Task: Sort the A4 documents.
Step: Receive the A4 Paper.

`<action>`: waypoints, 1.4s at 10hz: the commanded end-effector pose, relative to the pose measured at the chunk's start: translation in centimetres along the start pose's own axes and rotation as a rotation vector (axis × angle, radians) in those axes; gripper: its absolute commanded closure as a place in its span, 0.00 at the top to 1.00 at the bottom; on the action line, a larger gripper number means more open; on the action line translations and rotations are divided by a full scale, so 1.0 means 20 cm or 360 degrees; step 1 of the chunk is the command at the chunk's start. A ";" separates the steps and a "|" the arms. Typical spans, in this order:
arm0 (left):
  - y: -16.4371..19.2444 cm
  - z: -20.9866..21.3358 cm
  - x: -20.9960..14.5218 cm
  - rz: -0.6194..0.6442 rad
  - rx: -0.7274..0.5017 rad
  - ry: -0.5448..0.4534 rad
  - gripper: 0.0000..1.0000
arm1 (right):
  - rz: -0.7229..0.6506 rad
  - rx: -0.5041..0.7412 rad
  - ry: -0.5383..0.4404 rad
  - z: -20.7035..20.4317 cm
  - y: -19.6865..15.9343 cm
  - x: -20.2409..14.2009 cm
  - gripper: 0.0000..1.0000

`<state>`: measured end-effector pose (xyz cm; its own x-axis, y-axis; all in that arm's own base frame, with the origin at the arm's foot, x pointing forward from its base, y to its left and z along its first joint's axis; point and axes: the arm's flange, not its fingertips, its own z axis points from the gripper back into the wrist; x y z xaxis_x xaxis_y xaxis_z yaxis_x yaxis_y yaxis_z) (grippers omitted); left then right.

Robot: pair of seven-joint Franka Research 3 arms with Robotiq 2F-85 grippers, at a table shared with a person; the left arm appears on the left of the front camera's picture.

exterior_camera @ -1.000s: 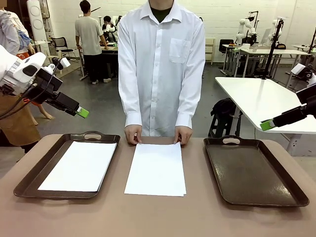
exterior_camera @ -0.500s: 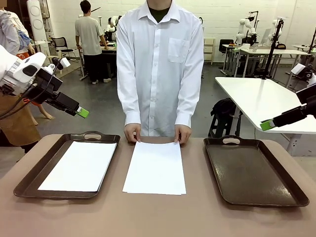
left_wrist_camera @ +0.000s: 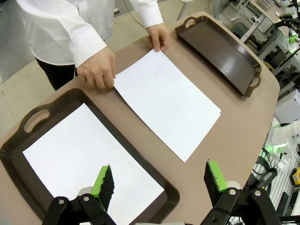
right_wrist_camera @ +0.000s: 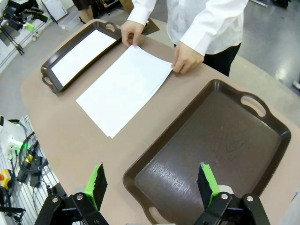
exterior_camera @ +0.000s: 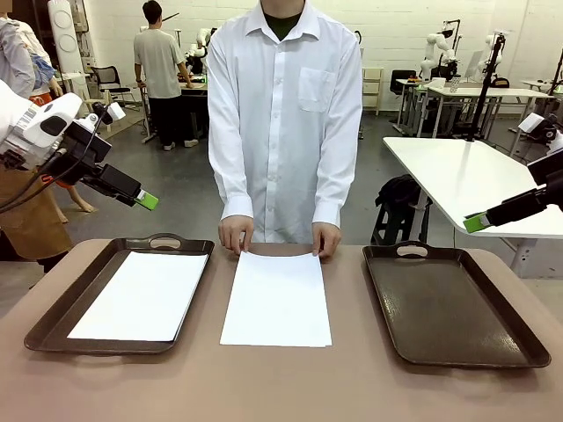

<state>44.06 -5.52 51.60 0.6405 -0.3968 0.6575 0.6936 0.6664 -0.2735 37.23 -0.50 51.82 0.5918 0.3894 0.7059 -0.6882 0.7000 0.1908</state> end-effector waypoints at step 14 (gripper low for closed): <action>0.00 0.00 0.00 0.0001 0.0005 0.0001 1.00 | 0.0004 0.0033 -0.0022 -0.01 -0.01 0.00 1.00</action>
<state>44.06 -5.50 51.60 0.6407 -0.3967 0.6574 0.6933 0.6669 -0.2733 37.23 -0.50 51.82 0.5918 0.3894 0.7059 -0.6882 0.7000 0.1908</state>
